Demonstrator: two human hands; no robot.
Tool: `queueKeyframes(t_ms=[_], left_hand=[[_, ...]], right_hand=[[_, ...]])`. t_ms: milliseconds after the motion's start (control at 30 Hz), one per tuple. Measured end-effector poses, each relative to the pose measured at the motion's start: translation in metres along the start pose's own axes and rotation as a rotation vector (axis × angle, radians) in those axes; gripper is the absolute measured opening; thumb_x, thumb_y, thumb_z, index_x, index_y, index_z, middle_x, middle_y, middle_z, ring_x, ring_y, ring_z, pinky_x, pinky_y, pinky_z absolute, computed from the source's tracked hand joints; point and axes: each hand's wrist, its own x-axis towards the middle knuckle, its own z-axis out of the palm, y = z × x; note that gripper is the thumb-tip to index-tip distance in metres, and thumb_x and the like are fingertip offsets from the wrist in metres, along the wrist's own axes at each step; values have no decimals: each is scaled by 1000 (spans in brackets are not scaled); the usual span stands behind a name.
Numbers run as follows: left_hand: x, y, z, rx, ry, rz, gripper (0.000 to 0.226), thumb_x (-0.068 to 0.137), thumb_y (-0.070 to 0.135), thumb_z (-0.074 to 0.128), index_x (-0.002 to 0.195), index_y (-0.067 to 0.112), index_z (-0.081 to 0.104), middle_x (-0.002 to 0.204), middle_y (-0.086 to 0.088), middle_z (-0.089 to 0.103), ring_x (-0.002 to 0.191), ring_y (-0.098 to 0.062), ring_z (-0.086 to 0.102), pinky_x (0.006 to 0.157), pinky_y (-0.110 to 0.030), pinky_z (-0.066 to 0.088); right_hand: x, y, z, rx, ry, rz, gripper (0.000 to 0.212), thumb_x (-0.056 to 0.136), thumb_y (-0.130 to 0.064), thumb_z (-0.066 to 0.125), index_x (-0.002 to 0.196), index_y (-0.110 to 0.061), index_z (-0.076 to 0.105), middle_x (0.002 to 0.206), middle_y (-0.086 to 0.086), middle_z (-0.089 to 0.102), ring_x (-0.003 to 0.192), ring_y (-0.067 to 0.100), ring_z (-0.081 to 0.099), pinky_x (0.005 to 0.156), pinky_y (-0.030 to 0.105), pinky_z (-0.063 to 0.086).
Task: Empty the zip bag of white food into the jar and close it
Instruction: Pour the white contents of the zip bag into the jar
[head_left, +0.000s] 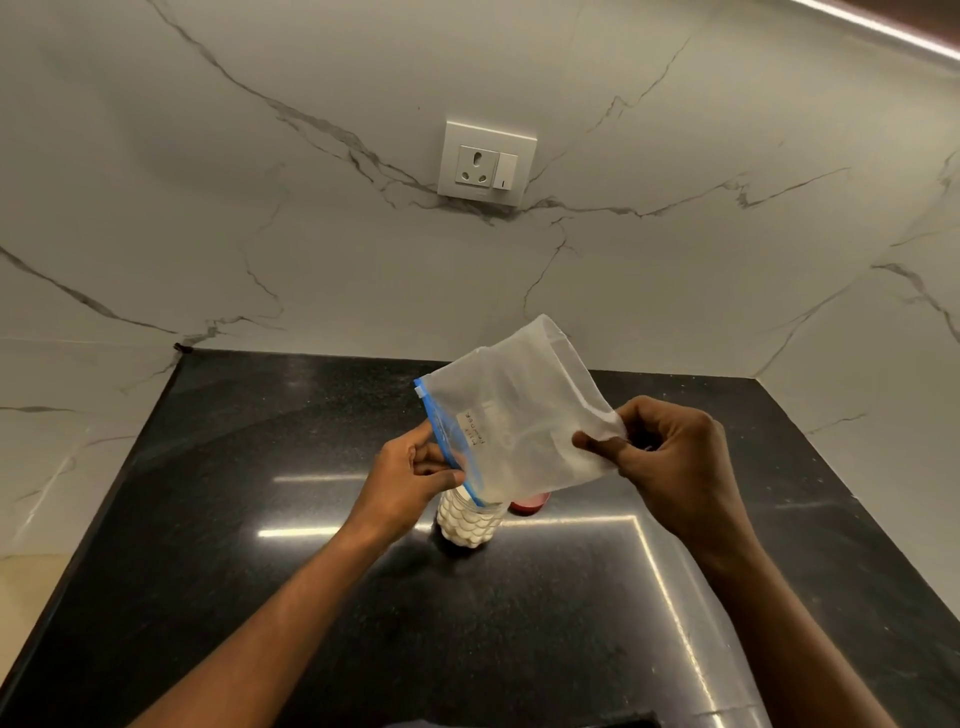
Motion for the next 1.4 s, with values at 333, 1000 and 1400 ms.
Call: queueKeyframes(t_ms=[333, 1000, 1400], left_hand=[[-1, 0, 1, -22, 25, 14, 57, 87, 0, 82, 118, 43, 62, 103, 14, 82, 96, -7, 80, 73, -13, 60], [-1, -3, 1, -50, 25, 18, 58, 86, -2, 82, 119, 42, 62, 103, 8, 83, 97, -9, 80, 85, -24, 65], [-2, -1, 4, -83, 33, -6, 46, 85, -6, 82, 115, 25, 68, 101, 6, 84, 94, -10, 81, 76, -18, 63]], right_hand=[[0, 0, 3, -77, 28, -75, 11, 82, -17, 86, 88, -15, 77, 86, -8, 76, 78, -3, 71, 67, 10, 55], [0, 3, 6, -62, 8, -108, 7, 90, -9, 77, 94, -14, 76, 90, -6, 77, 81, 6, 73, 69, 21, 61], [1, 12, 6, 136, 44, 7, 21, 93, 1, 72, 91, -19, 73, 86, 1, 76, 80, 18, 74, 71, 44, 65]])
